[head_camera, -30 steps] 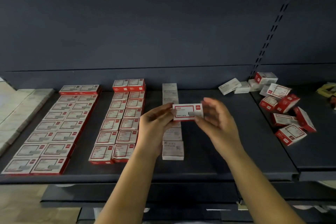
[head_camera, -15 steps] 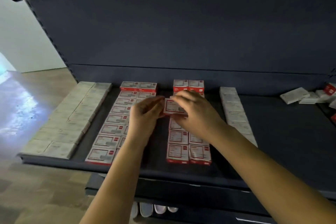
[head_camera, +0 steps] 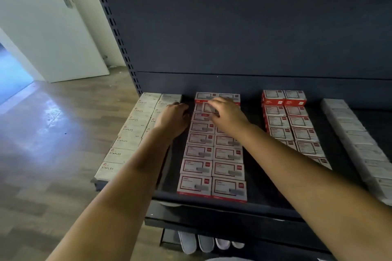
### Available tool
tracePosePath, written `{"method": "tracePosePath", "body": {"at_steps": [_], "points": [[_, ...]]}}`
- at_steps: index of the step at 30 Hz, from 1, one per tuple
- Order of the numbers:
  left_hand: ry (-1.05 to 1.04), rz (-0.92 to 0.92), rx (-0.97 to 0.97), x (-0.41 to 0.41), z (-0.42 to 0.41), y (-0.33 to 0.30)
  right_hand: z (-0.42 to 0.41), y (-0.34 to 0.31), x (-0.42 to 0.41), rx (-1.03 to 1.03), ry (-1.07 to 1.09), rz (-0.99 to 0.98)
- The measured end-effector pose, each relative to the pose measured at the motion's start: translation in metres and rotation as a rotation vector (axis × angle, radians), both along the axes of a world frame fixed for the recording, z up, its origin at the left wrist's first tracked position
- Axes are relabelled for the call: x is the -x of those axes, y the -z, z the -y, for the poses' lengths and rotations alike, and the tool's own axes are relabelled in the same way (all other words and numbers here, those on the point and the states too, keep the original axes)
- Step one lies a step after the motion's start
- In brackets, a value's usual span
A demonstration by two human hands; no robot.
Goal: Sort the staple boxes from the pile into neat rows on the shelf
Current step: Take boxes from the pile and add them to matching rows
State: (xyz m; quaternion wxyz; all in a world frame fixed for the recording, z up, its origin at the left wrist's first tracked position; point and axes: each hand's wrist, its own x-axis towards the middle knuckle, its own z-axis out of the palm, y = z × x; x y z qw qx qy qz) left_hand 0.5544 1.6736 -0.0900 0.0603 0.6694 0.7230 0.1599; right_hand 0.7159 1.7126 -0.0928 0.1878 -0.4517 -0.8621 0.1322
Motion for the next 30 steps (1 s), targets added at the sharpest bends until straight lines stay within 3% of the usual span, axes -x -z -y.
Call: {"method": "tracePosePath", "body": {"at_steps": [7, 10, 24, 26, 30], "points": [[0.071, 0.090, 0.047, 0.006, -0.022, 0.005, -0.025, 0.010, 0.034, 0.014, -0.029, 0.136], [0.054, 0.168, 0.033, 0.005, -0.030, 0.007, -0.028, 0.017, 0.033, -0.076, 0.009, 0.207], [-0.114, 0.807, 0.015, -0.007, -0.040, 0.011, -0.026, 0.021, 0.032, -0.119, 0.090, 0.267], [-0.088, 0.789, 0.027, -0.009, -0.037, 0.009, -0.025, 0.017, 0.030, -0.079, 0.082, 0.252], [-0.035, 0.435, -0.063, -0.016, -0.035, 0.002, -0.014, 0.005, 0.011, -0.020, 0.066, 0.180]]}}
